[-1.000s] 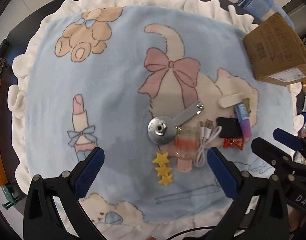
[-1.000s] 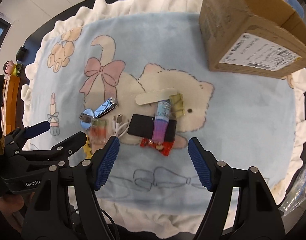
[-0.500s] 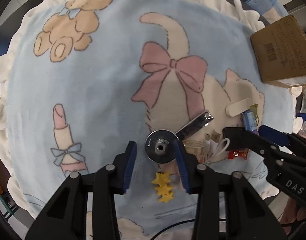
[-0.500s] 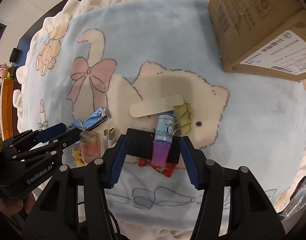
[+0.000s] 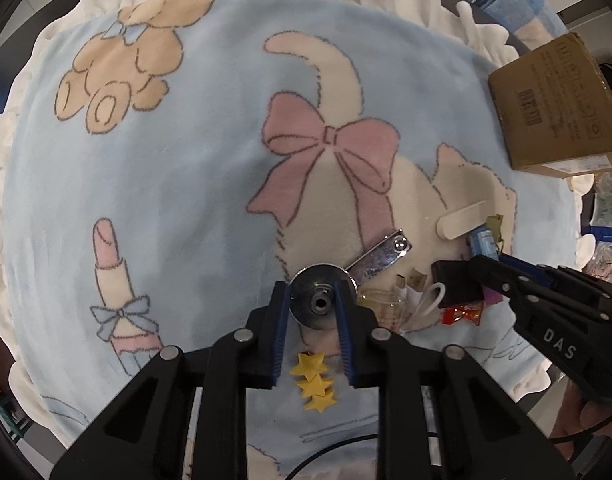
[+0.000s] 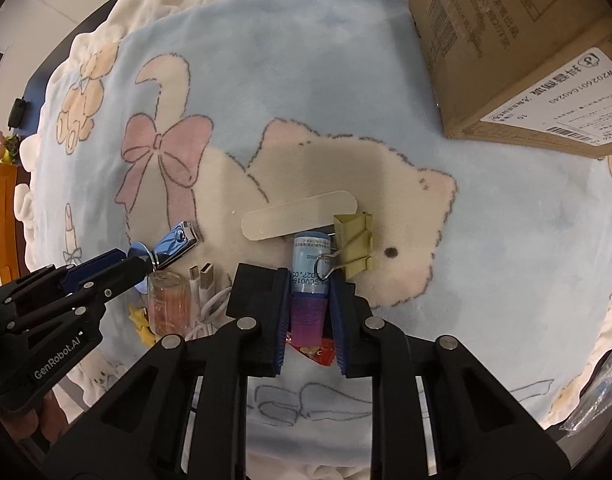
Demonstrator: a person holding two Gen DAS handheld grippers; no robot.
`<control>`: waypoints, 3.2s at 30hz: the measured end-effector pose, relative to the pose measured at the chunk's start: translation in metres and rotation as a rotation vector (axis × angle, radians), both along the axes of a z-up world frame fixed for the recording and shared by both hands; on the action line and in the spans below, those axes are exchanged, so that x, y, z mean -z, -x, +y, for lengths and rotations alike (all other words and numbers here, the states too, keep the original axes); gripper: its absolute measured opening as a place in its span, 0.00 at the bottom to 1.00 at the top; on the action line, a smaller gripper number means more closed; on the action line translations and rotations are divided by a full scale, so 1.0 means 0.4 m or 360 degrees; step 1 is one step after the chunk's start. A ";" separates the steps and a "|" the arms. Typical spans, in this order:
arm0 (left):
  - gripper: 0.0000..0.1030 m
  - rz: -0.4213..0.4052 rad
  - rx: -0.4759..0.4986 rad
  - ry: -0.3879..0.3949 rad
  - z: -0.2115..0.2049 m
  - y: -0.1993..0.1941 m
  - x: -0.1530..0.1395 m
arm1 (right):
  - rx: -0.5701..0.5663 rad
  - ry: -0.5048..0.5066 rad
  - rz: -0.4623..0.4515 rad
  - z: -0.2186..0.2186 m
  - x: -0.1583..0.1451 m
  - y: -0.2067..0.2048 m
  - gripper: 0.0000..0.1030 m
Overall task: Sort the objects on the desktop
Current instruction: 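Grasp the round silver item with the left tool while the right tool grasps the purple-blue tube, then lift both held items and carry them into the cardboard box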
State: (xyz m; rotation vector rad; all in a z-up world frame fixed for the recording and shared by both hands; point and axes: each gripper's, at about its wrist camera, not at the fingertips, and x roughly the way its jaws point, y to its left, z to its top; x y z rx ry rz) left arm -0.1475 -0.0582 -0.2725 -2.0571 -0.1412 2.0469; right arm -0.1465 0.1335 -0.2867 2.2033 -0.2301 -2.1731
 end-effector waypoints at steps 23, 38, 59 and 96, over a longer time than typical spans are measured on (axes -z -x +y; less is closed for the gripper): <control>0.22 0.0147 -0.0037 -0.0001 0.002 -0.036 -0.285 | -0.0014 0.0008 0.0145 0.015 -0.301 -0.033 0.19; 0.22 0.0240 -0.0046 0.0023 0.046 -0.129 -0.441 | -0.0100 0.0010 0.0235 0.015 -0.514 -0.144 0.19; 0.22 0.0305 0.0032 0.0039 0.266 -0.053 -0.483 | -0.0093 0.0039 0.0307 0.215 -0.556 -0.071 0.19; 0.22 0.0300 0.0108 0.0009 0.640 0.231 -0.413 | -0.0044 0.0075 0.0318 0.552 -0.465 0.191 0.19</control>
